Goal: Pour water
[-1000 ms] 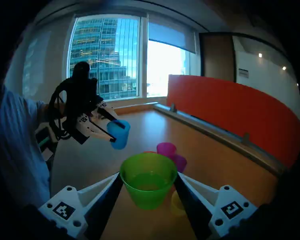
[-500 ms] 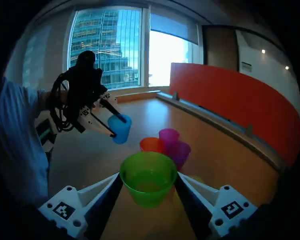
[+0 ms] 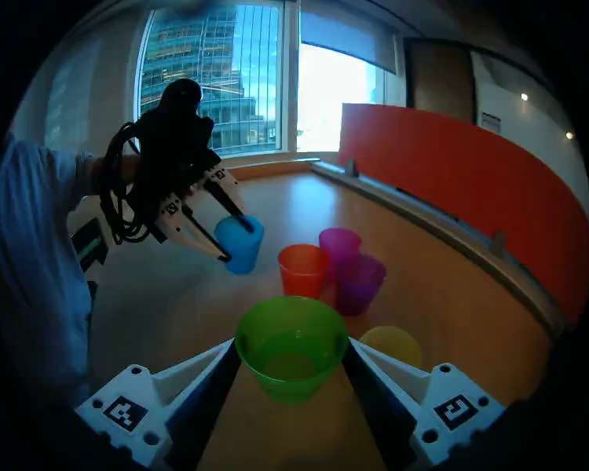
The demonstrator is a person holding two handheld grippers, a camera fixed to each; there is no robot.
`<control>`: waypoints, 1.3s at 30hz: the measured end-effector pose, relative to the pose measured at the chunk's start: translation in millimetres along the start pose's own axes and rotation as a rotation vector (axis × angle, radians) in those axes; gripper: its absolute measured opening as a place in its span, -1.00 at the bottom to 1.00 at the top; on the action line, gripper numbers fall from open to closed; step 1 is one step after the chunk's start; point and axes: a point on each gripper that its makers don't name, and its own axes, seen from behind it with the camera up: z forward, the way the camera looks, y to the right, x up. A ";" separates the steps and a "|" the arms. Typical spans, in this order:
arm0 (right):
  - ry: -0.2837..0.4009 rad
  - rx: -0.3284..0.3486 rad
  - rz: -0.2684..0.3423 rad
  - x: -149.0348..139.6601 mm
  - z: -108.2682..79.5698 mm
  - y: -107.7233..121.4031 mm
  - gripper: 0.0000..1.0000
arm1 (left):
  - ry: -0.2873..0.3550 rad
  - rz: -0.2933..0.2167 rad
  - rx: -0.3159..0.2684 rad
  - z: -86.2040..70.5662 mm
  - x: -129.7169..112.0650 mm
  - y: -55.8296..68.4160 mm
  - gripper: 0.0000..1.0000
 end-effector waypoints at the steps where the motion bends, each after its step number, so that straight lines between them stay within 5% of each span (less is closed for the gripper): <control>1: -0.003 0.001 0.001 -1.2 1.0 -0.3 0.82 | -0.003 -0.003 -0.002 1.8 -1.5 0.1 0.72; 17: -0.021 0.001 0.015 -12.4 7.1 1.0 0.82 | -0.007 -0.048 -0.026 17.8 -16.2 3.8 0.72; 39: -0.038 0.000 0.012 -20.8 17.0 -0.3 0.81 | -0.029 -0.073 -0.015 11.4 -30.5 1.7 0.92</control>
